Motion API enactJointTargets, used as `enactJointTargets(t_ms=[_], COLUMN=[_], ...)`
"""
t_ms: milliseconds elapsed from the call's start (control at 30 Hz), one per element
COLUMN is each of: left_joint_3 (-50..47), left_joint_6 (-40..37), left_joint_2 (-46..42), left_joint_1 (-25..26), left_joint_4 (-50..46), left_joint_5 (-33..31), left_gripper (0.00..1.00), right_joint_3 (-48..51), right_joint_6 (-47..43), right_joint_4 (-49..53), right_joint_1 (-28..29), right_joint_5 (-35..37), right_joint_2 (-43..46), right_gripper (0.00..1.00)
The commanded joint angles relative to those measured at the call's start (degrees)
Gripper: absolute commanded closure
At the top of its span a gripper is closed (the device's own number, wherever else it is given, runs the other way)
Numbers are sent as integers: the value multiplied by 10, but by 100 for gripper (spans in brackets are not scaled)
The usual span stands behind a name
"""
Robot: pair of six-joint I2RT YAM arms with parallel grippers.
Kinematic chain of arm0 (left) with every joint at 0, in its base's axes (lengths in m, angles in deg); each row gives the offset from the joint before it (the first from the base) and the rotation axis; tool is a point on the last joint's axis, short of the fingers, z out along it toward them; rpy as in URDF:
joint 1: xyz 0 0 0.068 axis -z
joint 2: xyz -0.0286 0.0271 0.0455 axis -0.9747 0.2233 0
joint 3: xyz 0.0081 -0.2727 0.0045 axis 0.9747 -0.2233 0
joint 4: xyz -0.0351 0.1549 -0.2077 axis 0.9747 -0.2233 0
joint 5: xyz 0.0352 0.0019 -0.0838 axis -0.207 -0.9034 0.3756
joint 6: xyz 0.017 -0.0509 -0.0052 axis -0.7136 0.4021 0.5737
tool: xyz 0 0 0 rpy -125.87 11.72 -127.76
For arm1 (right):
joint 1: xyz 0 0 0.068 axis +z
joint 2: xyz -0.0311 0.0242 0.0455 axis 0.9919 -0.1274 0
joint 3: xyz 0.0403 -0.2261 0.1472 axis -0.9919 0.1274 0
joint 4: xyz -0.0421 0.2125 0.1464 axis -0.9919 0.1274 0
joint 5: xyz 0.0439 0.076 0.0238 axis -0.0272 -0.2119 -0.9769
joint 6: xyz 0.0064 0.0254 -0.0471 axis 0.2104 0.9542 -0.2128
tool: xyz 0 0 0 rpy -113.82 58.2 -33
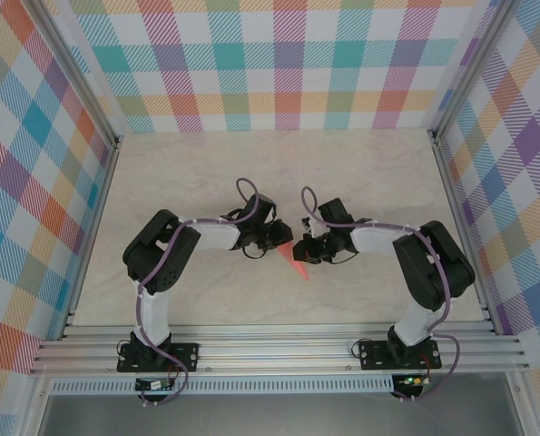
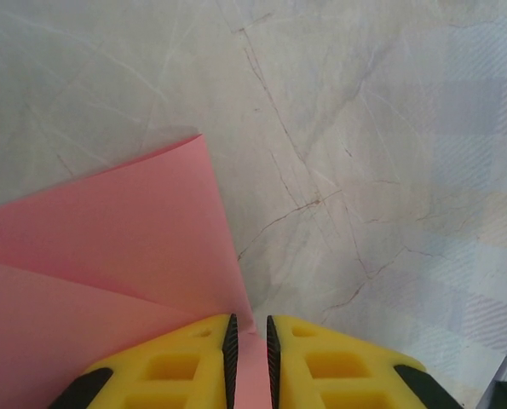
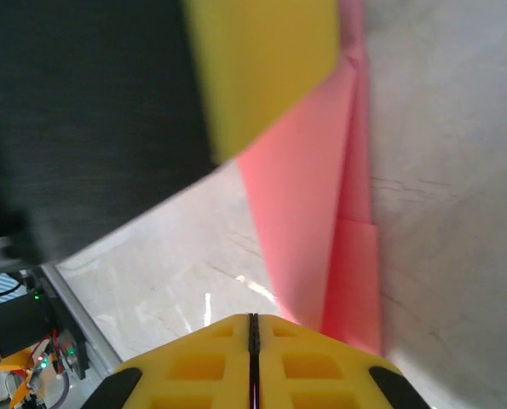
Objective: Fold a paper plane with a square sheet of paper (pick it up from the middle)
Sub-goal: Fold the wing for the fifth time at the center of the table.
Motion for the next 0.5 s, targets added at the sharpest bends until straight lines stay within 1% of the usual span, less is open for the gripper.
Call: enactJointTargets(t_ms=[0, 133, 233, 333, 467], left_joint_3=[4, 15, 12, 6, 3], left_joint_6=[-15, -21, -22, -23, -24], left_joint_2=[-5, -1, 3, 4, 2], left_joint_1=[-3, -3, -3, -2, -2], left_joint_4=[-57, -73, -73, -75, -74], left_joint_5=[-21, -27, -29, -30, -30], left_gripper=[80, 80, 80, 80, 80], right_joint_3=[8, 22, 25, 40, 50], right_joint_6=[1, -6, -12, -1, 11], right_joint_4=[13, 33, 56, 42, 22], right_joint_1=[2, 2, 2, 2, 1], right_joint_5=[3, 32, 58, 55, 39], right_joint_2=[-14, -18, -33, -24, 33], right_gripper=[92, 92, 95, 95, 93])
